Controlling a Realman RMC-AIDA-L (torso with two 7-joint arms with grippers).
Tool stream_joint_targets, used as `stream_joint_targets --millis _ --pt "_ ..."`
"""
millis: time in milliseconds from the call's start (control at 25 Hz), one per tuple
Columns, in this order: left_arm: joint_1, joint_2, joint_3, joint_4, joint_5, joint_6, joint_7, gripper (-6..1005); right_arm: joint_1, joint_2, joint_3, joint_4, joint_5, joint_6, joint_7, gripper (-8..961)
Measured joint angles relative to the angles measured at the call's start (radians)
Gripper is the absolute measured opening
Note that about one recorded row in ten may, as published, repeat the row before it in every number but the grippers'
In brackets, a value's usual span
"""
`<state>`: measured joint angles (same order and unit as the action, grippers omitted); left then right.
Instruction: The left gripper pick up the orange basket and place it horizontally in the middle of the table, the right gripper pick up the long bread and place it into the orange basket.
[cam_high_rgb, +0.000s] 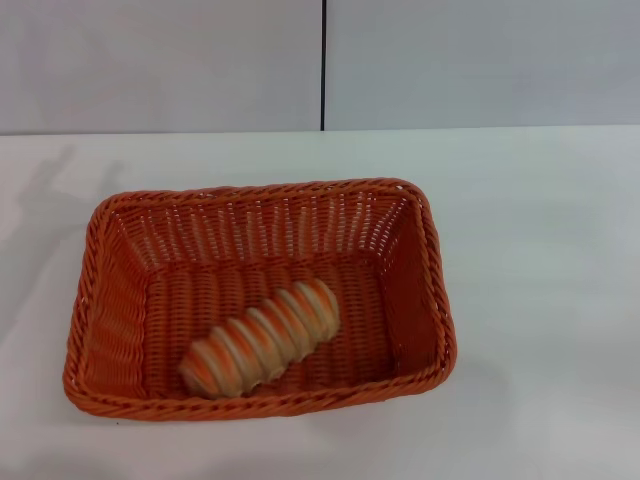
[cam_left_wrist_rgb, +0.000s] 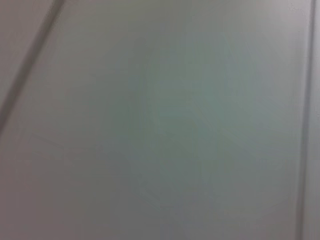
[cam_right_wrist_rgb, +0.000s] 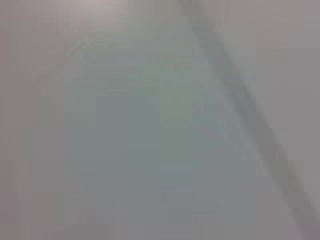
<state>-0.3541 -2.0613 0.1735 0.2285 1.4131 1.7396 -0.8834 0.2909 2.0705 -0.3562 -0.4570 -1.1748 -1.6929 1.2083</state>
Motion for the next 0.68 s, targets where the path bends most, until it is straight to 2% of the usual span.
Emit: stream_joint_targets --millis 40,120,240,280,680 --pt "0.0 0.0 0.0 0.0 0.0 0.0 0.0 791 -0.008 0.001 0.045 0.045 0.027 -0.005 -0.043 535" --pt "-0.002 -0.001 -0.094 -0.057 -0.001 0.0 0.07 791 -0.024 0.003 0.114 0.117 0.08 -0.013 -0.13 535" --pt "-0.003 -0.002 -0.137 -0.088 -0.001 0.0 0.111 791 -0.036 0.005 0.173 0.196 0.125 -0.019 -0.257 535" --pt "-0.004 -0.002 -0.178 -0.117 -0.001 0.0 0.15 791 -0.038 0.005 0.188 0.218 0.132 -0.02 -0.301 535" --pt "-0.012 -0.003 -0.201 -0.136 0.0 -0.005 0.174 791 -0.036 0.006 0.249 0.322 0.145 -0.026 -0.532 535"
